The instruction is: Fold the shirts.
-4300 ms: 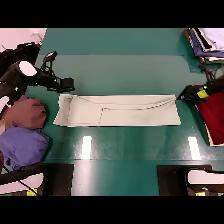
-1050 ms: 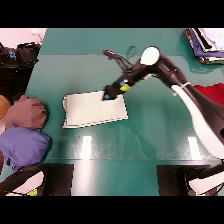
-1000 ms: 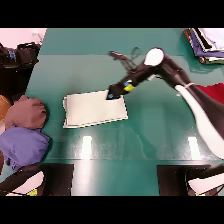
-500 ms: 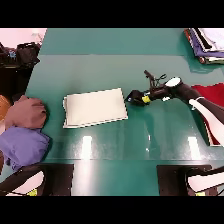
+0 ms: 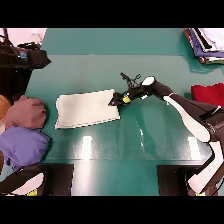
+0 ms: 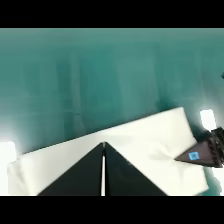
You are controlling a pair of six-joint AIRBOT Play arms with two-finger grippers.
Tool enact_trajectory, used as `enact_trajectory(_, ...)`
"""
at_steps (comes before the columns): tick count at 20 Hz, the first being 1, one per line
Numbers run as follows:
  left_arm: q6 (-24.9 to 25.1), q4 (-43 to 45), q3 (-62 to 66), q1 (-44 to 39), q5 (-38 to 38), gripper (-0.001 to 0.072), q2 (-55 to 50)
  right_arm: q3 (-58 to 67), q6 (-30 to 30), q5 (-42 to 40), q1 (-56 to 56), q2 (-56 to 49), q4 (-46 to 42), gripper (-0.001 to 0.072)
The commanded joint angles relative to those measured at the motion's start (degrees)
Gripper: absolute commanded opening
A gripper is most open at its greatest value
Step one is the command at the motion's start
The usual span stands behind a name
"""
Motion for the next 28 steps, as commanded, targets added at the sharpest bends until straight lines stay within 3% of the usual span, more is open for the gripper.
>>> enact_trajectory(1,0.1,-0.2,0.0,-5.4,0.0,0.0024,0.0,4.7,0.2,0.8,-1.2,0.8,-3.1,0.0020)
enact_trajectory(9,0.1,-0.2,0.0,-16.3,1.7,0.0024,0.0,5.0,6.4,0.9,-29.6,20.0,-19.9,0.0020)
enact_trajectory(17,-1.0,-0.6,0.0,-21.1,7.6,0.0024,0.0,5.0,6.6,3.6,-61.0,26.7,-19.7,0.0020)
enact_trajectory(22,-1.0,-0.6,0.0,-21.1,7.7,0.0024,0.0,5.0,6.6,3.1,-67.3,26.0,-18.0,0.0020)
enact_trajectory(28,-0.9,-0.6,0.0,-21.1,7.7,0.0024,0.0,5.0,6.4,0.8,-71.5,32.9,-11.7,0.0020)
